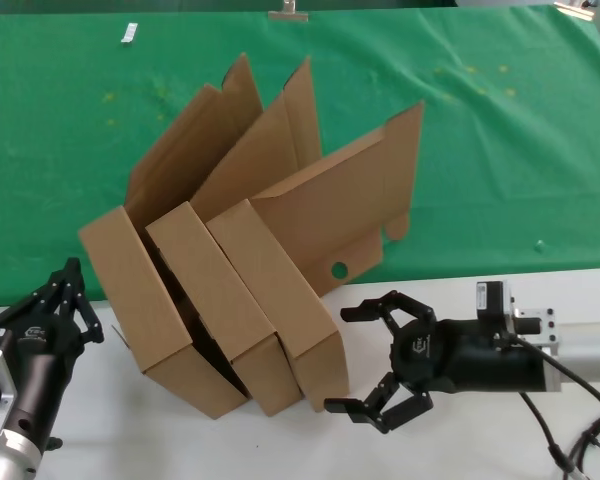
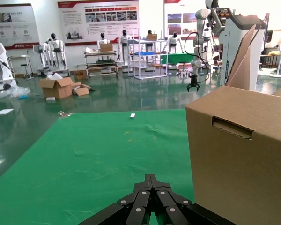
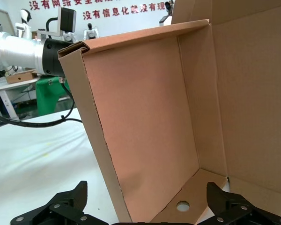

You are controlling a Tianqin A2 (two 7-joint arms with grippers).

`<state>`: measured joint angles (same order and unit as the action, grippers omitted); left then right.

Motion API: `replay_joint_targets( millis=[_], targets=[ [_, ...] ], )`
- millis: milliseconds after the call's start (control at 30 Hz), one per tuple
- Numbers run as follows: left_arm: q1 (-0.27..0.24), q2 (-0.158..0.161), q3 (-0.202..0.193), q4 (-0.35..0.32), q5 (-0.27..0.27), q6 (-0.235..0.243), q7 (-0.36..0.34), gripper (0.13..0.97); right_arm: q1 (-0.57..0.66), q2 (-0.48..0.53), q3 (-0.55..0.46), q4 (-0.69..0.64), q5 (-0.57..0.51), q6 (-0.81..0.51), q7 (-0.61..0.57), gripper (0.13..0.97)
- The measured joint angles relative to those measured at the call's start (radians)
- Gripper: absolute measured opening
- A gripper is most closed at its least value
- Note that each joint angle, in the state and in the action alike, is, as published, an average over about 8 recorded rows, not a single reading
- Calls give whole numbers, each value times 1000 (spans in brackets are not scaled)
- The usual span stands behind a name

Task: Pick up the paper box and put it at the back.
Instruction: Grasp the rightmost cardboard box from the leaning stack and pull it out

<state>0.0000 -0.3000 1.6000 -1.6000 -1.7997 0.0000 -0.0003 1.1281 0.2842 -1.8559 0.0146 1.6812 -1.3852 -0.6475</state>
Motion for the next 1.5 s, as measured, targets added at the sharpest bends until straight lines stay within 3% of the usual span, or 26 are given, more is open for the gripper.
replay_joint_targets(
  millis=[233, 367, 667, 933, 1233, 1500],
  targets=[
    [0, 0, 0, 0, 0, 0, 0, 144, 2, -7, 12, -1, -13, 2, 0, 832],
    [0, 0, 0, 0, 0, 0, 0, 144, 3, -10, 16, -2, -20, 2, 0, 832],
    [0, 0, 0, 0, 0, 0, 0, 144, 6, -12, 22, -2, -36, 1, 0, 667],
    [0, 0, 0, 0, 0, 0, 0, 144, 7, -9, 28, -3, -46, 0, -5, 455],
    [0, 0, 0, 0, 0, 0, 0, 144, 2, -1, 37, -2, -49, -11, -9, 290],
    [0, 0, 0, 0, 0, 0, 0, 144, -1, 17, 47, 5, -46, -42, -9, 205]
  ],
)
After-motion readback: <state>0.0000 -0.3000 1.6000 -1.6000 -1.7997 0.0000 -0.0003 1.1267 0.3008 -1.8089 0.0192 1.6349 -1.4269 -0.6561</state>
